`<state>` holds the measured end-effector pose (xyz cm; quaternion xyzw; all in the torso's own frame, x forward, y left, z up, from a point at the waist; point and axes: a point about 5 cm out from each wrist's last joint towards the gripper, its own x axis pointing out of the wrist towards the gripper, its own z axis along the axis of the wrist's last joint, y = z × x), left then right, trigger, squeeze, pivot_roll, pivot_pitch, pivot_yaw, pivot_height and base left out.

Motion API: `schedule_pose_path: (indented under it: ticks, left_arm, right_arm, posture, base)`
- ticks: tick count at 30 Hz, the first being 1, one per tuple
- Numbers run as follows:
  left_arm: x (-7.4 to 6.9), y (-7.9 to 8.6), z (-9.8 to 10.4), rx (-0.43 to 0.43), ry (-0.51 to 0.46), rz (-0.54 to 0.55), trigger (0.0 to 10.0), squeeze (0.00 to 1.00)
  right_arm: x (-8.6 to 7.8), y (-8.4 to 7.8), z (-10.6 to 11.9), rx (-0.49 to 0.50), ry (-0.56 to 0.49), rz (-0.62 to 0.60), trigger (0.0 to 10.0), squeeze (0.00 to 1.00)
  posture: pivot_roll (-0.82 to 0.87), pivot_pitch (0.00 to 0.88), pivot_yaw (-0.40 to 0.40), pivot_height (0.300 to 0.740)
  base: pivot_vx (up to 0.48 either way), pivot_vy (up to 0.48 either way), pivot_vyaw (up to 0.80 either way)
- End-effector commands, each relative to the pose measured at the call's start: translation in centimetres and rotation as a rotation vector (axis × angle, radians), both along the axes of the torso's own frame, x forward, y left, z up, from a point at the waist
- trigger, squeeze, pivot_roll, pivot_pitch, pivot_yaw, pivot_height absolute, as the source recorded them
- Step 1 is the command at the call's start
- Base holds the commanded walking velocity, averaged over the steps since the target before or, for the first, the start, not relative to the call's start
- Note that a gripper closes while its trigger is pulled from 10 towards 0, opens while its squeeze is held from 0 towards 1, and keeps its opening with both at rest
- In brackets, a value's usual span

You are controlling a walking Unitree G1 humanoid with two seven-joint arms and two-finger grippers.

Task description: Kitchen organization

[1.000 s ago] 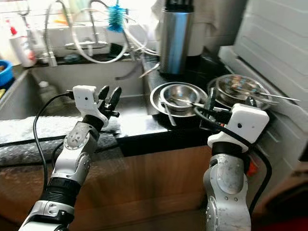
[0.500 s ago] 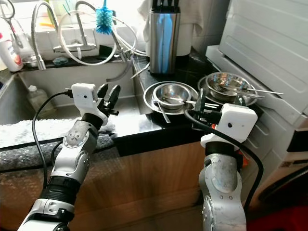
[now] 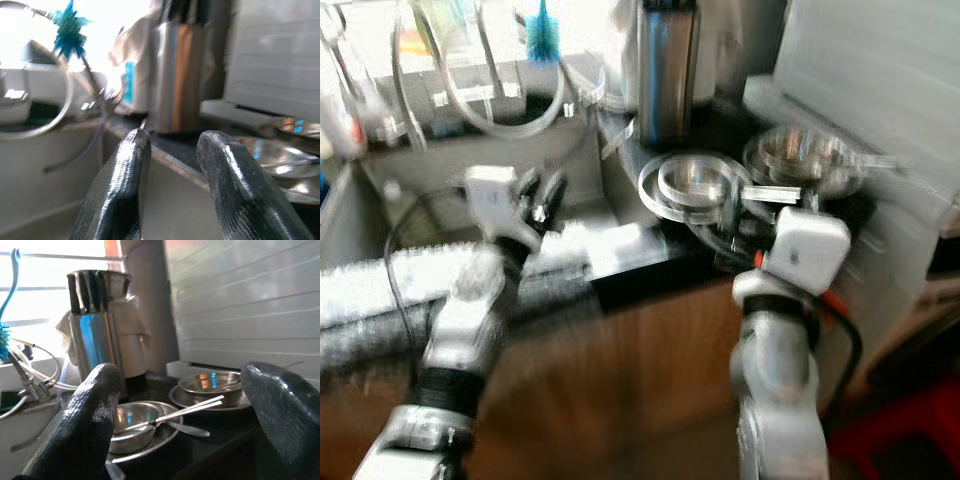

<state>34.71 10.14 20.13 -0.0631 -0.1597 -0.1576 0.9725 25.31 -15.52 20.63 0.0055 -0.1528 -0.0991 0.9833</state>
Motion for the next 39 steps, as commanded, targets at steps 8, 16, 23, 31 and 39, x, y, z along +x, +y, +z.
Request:
schedule_pose_path:
  ticks: [8,16,23,31,39]
  left_arm:
    - [-0.21,-0.35,0.87,0.048,-0.033,-0.031,10.0,0.0]
    - [-0.26,-0.31,1.06,0.043,-0.035,-0.048,10.0,0.0]
    - [-0.27,-0.29,1.08,0.045,-0.034,-0.048,10.0,0.0]
    - [-0.25,-0.29,1.08,0.044,-0.031,-0.043,10.0,0.0]
    - [-0.05,0.2,0.8,0.041,-0.015,-0.002,10.0,0.0]
  right_arm:
    - [0.05,0.45,-0.03,0.017,-0.014,0.006,10.0,0.0]
    - [0.09,0.44,-0.14,0.022,-0.01,0.003,10.0,0.0]
    - [0.2,0.45,-0.31,0.032,-0.002,0.007,10.0,0.0]
    - [0.18,0.54,-0.12,0.011,-0.016,0.016,10.0,0.0]
    - [0.2,1.25,-0.11,-0.035,-0.012,0.071,10.0,0.0]
  posture:
    - [-0.23,0.0,0.034,0.74]
    - [-0.22,0.0,0.036,0.74]
    - [-0.22,0.0,0.037,0.74]
    - [-0.22,0.0,0.037,0.74]
    - [-0.22,0.0,0.033,0.74]
  base:
    - [0.0,0.0,-0.42]
    - [0.273,0.0,0.0]
    - [0.343,0.0,-0.5]
    - [0.343,0.0,-0.28]
    - [0.314,0.0,0.0]
